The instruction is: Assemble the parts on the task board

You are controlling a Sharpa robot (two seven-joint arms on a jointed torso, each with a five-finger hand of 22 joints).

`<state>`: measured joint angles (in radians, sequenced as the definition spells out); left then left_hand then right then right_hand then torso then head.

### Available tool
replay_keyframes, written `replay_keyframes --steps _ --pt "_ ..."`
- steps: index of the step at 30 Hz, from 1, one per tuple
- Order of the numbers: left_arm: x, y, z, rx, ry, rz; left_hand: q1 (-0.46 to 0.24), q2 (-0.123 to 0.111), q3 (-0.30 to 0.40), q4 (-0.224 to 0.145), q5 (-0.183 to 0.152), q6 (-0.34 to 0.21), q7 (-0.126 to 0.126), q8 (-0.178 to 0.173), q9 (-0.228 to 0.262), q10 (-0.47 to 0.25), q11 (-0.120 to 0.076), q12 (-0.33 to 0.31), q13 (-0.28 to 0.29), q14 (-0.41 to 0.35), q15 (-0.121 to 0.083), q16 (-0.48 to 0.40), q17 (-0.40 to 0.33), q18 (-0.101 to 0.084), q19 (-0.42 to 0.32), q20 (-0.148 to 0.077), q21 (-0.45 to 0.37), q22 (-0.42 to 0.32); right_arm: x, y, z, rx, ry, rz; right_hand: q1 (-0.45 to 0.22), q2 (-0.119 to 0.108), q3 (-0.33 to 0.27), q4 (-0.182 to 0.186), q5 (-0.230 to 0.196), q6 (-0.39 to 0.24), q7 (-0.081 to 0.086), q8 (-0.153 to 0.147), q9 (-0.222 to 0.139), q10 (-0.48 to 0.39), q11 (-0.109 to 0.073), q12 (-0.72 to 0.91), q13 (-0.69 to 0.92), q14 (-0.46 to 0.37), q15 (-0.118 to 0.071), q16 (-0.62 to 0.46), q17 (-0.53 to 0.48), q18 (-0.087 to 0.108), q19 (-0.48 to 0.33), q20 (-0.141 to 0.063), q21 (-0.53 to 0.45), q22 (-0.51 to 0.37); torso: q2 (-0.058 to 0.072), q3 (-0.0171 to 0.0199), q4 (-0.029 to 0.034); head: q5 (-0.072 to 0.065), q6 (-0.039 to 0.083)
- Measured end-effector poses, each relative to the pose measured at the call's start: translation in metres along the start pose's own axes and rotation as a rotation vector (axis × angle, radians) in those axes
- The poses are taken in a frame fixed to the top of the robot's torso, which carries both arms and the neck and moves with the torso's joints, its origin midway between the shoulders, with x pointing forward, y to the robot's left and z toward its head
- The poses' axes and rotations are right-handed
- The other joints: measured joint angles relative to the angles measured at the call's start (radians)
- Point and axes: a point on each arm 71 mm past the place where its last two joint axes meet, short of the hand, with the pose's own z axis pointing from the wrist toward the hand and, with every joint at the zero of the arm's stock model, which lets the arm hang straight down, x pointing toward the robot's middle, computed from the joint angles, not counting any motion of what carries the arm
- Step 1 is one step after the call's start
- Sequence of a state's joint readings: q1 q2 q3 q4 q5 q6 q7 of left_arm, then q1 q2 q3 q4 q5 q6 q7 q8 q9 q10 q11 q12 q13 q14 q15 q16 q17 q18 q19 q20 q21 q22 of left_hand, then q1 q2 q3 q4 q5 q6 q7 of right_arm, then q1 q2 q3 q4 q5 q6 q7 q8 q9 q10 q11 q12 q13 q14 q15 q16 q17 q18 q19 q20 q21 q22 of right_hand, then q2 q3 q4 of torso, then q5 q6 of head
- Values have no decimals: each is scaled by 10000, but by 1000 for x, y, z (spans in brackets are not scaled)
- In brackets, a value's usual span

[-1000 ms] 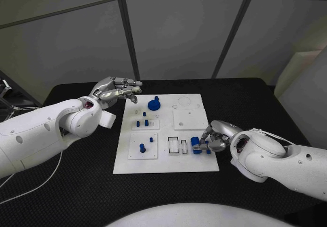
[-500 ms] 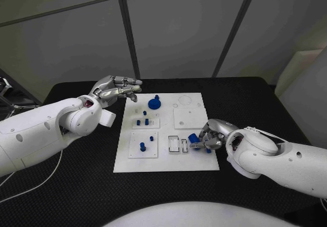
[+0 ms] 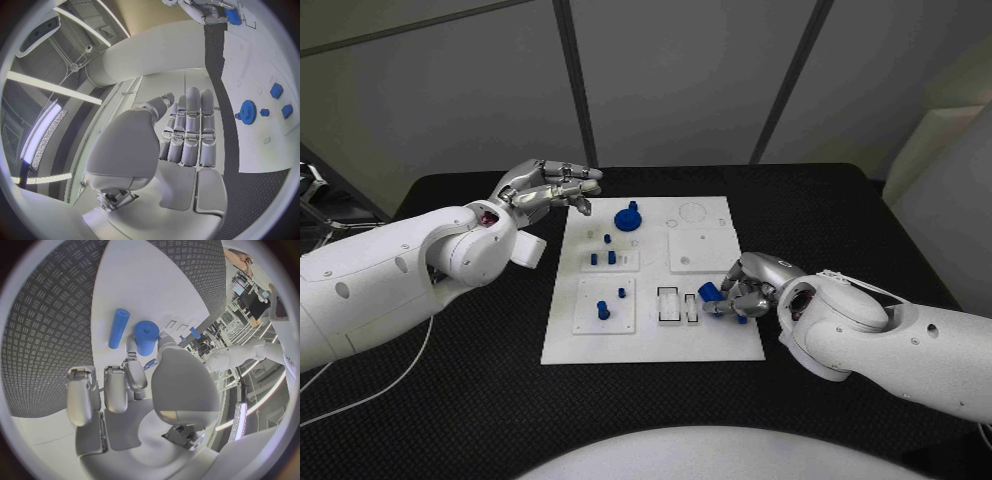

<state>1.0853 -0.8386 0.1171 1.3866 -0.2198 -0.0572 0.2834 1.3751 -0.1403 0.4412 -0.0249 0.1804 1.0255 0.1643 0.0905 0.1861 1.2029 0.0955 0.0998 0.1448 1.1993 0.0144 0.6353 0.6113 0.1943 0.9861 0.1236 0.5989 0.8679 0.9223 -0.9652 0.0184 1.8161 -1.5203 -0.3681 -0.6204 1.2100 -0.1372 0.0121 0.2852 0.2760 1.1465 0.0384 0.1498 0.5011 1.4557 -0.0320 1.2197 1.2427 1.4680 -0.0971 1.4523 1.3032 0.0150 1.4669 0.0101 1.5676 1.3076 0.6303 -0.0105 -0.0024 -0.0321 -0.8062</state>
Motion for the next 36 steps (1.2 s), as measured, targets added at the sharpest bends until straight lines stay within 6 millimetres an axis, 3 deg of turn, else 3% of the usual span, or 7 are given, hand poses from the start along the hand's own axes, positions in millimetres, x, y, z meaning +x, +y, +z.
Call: replay_keyframes --steps 15,21,24,27,36 --pt "0 0 0 -10 16 -9 1 -1 0 0 0 0 0 0 -2 0 0 0 -2 0 0 0 0 1 0 0 0 2 -4 21 -20 -670 -610 1493 23 23 28 28 104 48 -49 39 140 40 -40 0 42 -32 -32 0 51 0 0 0 0 -1 -1 -3 24 20 88" --pt "1 1 0 -11 34 -15 1 -1 0 0 0 0 0 0 -2 0 0 0 -2 0 0 0 1 0 0 0 0 2 0 32 -17 -820 -450 1811 16 56 28 29 144 45 -47 36 143 40 -39 0 32 -32 -32 0 44 0 0 0 0 -1 14 -3 30 59 74" --pt "1 0 0 -9 47 -20 1 -1 0 0 0 0 0 0 2 0 0 0 2 0 0 0 0 0 0 0 -47 -5 3 37 -14 -838 -308 1873 -207 182 -24 80 145 50 -52 31 157 36 -42 0 25 -32 -31 0 14 0 0 0 0 -1 19 -8 31 75 55" --pt "2 0 1 -8 64 -26 1 -1 0 0 0 0 0 0 9 0 0 0 8 0 0 0 1 1 0 0 -77 -9 7 41 -11 -826 -119 1896 -653 206 -39 95 149 183 -109 33 435 4 -76 -46 8 -32 -31 0 -16 0 0 1 0 -1 21 -10 33 90 44" --pt "4 1 1 -7 105 -42 1 -1 0 0 0 0 0 0 8 0 0 0 8 0 0 0 1 0 0 0 -77 -8 14 47 -1 -579 239 1860 -987 -5 -95 88 57 322 -173 57 581 4 -76 -60 8 4 -67 0 -20 0 0 1 0 -1 21 -13 34 156 26"
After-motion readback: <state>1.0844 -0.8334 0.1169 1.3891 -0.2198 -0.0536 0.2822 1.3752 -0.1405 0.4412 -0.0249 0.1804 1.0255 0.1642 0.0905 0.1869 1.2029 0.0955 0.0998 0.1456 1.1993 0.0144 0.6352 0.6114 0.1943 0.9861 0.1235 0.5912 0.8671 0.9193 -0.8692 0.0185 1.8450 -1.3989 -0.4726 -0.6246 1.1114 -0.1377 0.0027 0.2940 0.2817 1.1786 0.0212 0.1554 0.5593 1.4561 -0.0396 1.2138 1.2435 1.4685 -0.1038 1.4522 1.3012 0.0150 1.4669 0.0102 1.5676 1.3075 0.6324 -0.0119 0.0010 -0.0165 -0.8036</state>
